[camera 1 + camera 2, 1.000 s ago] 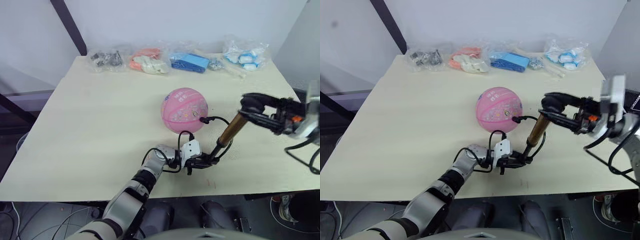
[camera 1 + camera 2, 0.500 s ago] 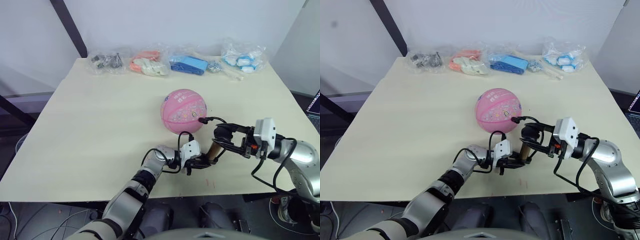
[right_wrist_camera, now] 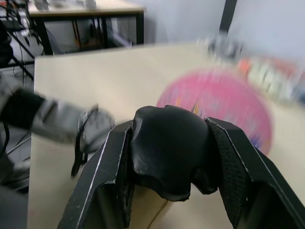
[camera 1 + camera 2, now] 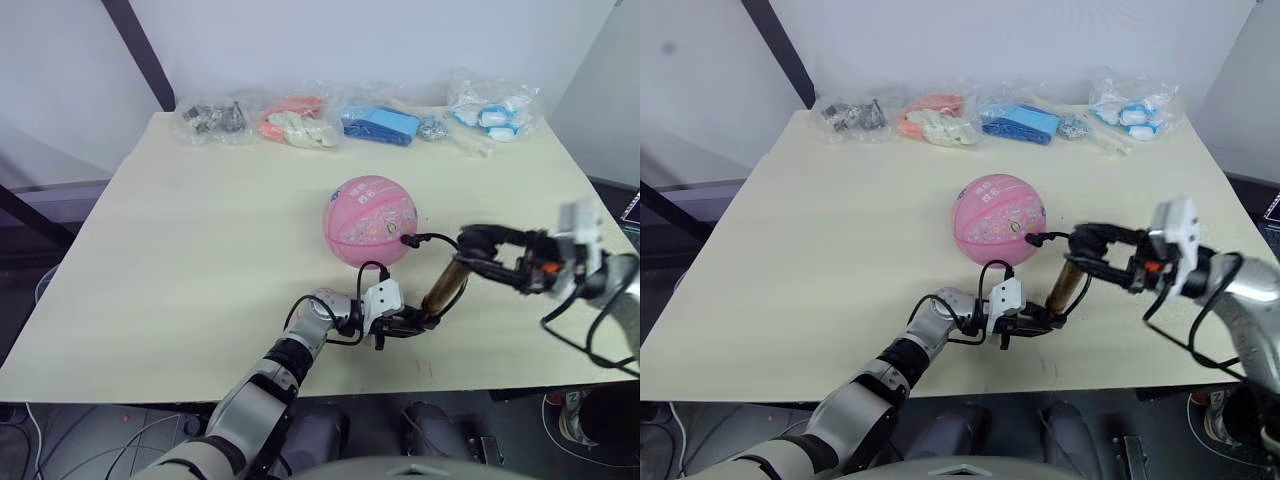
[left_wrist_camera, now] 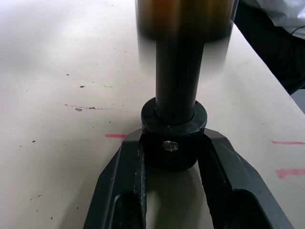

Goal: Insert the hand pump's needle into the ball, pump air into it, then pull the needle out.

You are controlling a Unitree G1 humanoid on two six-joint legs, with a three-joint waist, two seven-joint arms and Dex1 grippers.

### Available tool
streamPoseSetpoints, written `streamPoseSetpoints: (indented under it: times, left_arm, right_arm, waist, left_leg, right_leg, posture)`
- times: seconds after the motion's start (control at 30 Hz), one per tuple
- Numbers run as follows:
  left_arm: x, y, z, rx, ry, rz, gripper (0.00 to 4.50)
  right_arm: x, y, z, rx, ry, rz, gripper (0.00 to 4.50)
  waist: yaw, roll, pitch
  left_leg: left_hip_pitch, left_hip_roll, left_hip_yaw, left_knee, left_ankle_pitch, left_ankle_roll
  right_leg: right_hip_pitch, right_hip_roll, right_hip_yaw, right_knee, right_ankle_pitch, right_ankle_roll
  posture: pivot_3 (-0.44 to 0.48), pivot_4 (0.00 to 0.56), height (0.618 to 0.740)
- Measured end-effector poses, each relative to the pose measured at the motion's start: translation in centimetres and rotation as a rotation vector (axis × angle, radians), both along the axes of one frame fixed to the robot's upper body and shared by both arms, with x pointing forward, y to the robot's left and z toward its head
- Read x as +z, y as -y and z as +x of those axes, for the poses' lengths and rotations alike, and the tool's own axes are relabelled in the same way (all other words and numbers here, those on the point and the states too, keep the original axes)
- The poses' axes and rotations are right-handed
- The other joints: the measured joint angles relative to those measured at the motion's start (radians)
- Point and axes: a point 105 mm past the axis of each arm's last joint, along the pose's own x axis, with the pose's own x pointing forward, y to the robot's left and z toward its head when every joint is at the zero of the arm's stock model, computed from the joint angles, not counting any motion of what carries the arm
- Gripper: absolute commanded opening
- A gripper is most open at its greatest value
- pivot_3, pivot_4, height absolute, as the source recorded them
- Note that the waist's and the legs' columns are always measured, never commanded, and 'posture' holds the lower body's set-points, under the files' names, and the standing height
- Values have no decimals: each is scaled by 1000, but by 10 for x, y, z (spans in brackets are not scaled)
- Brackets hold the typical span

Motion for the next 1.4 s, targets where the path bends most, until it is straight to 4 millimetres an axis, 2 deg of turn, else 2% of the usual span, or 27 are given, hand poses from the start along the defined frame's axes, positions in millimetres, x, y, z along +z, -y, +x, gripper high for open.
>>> streamPoseSetpoints:
  times: [0.03,0.23,0.47,0.53,0.77,0.83,1.13,1.23,1.4]
  left_arm:
    - [0,0,0,1,0,0,1078]
    - [0,0,0,0,1,0,1078]
    - [0,0,0,1,1,0,1078]
    - [0,0,0,3,1,1,1078]
    - [-2,-2,1,13,0,8,1078]
    - [-3,-3,1,19,0,13,1078]
    - [-5,-4,1,29,-4,16,1078]
    - [-5,-4,1,28,-3,15,1078]
    - [-2,-3,0,19,-1,4,1078]
  right_arm:
    - [13,2,-1,6,23,16,1906]
    - [42,13,1,-21,43,73,1906]
    - [42,9,0,-25,43,71,1906]
    - [37,3,-2,-18,55,46,1906]
    - [-9,-14,-5,-23,32,-56,1906]
    - [-28,-19,-5,-44,12,-65,1906]
    - [-76,-31,0,-118,-30,-63,1906]
    - [-79,-30,0,-120,-38,-81,1906]
    - [-64,-20,1,-91,-65,-105,1906]
  waist:
    - [1,-1,1]
    - [0,-3,3]
    - [0,-3,3]
    - [0,-3,3]
    - [-1,-6,-1]
    - [-1,-8,-5]
    - [-2,-6,-9]
    - [-2,-5,-9]
    - [-1,-3,-5]
  left_leg:
    - [0,0,0,0,0,0]
    - [0,0,0,0,0,0]
    - [1,0,0,0,0,0]
    - [1,0,0,0,0,0]
    - [4,1,0,0,0,0]
    - [5,2,0,0,0,0]
    - [7,4,0,0,0,0]
    - [7,4,0,0,0,0]
    - [2,4,0,0,0,0]
  right_leg:
    - [0,0,-1,0,0,0]
    - [0,-1,-1,0,0,0]
    - [0,-2,-1,1,0,0]
    - [0,-2,-1,1,0,0]
    - [2,1,-1,1,0,1]
    - [2,2,-1,1,0,1]
    - [3,5,0,1,-1,1]
    - [3,6,1,1,0,1]
    - [1,6,1,1,0,0]
  posture:
    - [0,150,740]
    - [0,150,740]
    - [0,150,740]
    - [0,150,740]
    - [0,150,740]
    - [0,150,740]
    - [0,150,740]
    - [0,150,740]
    - [0,150,740]
